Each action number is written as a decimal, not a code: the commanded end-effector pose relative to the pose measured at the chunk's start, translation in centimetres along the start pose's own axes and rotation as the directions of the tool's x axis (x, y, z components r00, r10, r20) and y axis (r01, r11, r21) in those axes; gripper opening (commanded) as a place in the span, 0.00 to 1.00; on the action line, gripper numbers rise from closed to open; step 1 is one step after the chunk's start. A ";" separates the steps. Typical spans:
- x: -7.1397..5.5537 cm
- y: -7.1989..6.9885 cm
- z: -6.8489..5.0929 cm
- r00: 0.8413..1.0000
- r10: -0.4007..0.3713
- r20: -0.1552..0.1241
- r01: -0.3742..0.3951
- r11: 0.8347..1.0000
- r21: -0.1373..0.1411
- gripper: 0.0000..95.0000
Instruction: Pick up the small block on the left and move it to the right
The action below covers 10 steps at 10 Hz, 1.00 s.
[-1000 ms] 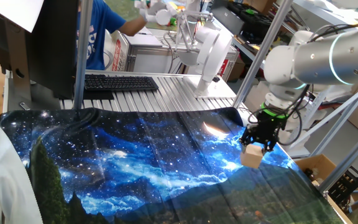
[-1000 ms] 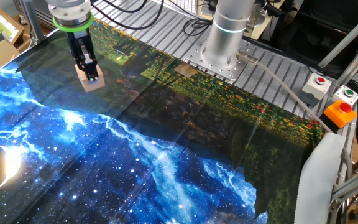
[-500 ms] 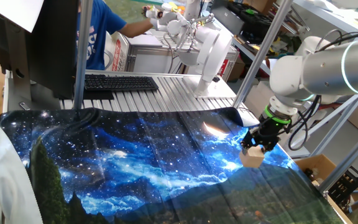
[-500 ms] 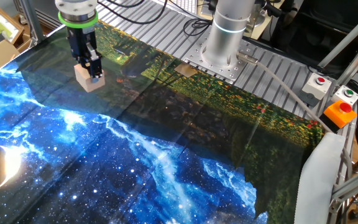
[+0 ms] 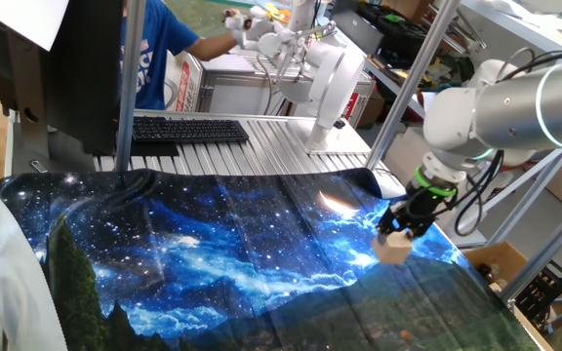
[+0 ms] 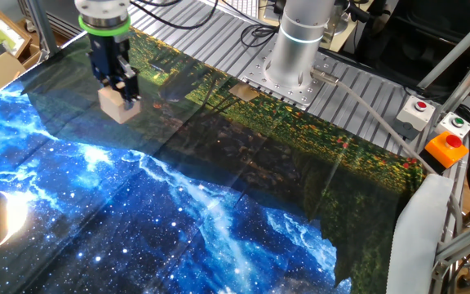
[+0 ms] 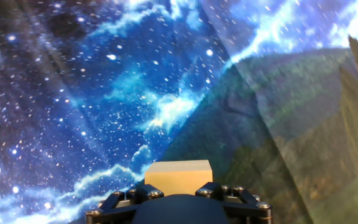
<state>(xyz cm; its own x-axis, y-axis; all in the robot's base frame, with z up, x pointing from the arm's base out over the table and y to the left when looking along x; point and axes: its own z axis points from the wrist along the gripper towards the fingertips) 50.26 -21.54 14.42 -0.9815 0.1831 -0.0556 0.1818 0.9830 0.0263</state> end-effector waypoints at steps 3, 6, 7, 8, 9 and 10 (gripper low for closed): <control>0.7 5.4 -0.6 0.994 0.109 -0.007 -0.108 0.994 0.014 0.00; 0.4 8.4 0.3 0.993 0.118 -0.008 -0.118 0.993 0.013 0.00; 0.2 9.7 1.2 0.992 0.123 -0.006 -0.123 0.992 0.015 0.00; 0.2 10.0 1.3 0.992 0.124 -0.007 -0.124 0.992 0.016 0.00; 0.2 11.6 1.8 0.989 0.145 -0.002 -0.145 0.989 0.027 0.00; 0.2 12.2 1.9 0.987 0.159 -0.002 -0.159 0.987 0.029 0.00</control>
<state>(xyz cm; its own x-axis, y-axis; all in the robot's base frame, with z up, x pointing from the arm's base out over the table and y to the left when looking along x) 52.54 -8.88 12.86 -0.9407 0.3360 -0.0462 0.3364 0.9417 0.0002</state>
